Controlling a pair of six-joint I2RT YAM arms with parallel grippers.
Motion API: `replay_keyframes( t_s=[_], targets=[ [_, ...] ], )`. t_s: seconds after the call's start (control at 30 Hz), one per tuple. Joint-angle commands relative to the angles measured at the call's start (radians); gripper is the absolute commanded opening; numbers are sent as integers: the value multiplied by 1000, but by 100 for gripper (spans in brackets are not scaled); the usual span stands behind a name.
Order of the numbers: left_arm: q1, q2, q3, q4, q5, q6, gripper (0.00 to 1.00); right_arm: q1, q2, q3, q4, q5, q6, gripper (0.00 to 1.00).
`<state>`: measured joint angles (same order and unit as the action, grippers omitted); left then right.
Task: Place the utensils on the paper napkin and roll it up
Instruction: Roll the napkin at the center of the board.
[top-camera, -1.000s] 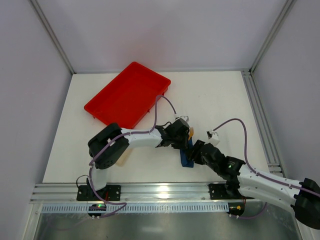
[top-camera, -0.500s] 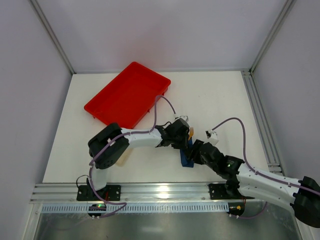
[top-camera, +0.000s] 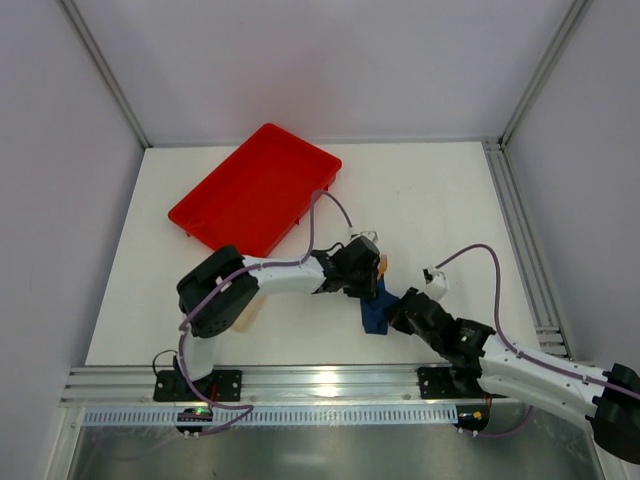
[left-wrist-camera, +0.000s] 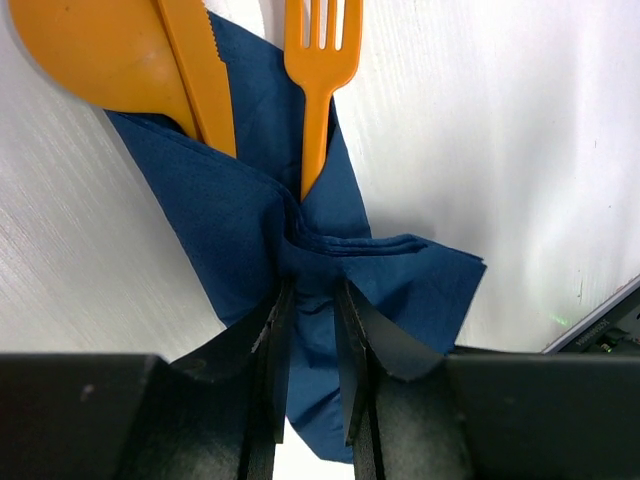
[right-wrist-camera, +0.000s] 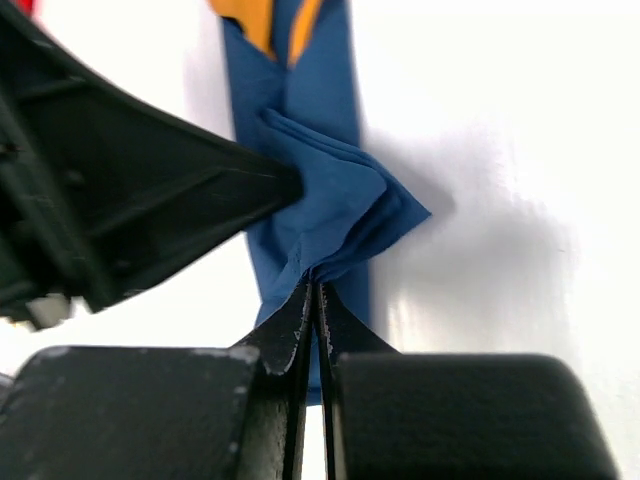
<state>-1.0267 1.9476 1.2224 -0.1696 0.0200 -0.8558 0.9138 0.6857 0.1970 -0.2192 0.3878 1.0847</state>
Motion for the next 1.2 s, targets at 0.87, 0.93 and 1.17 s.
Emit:
replay_keyframes(
  t_s=[0.87, 0.93, 1.17],
  targets=[
    [-19, -116, -138, 189, 130, -22, 44, 5, 14, -87, -13, 89, 121, 4],
    [-19, -136, -139, 188, 115, -16, 45, 5, 15, -88, -3, 79, 126, 4],
    [-7, -150, 4, 23, 23, 87, 56, 5, 52, -90, 41, 56, 165, 4]
  ],
)
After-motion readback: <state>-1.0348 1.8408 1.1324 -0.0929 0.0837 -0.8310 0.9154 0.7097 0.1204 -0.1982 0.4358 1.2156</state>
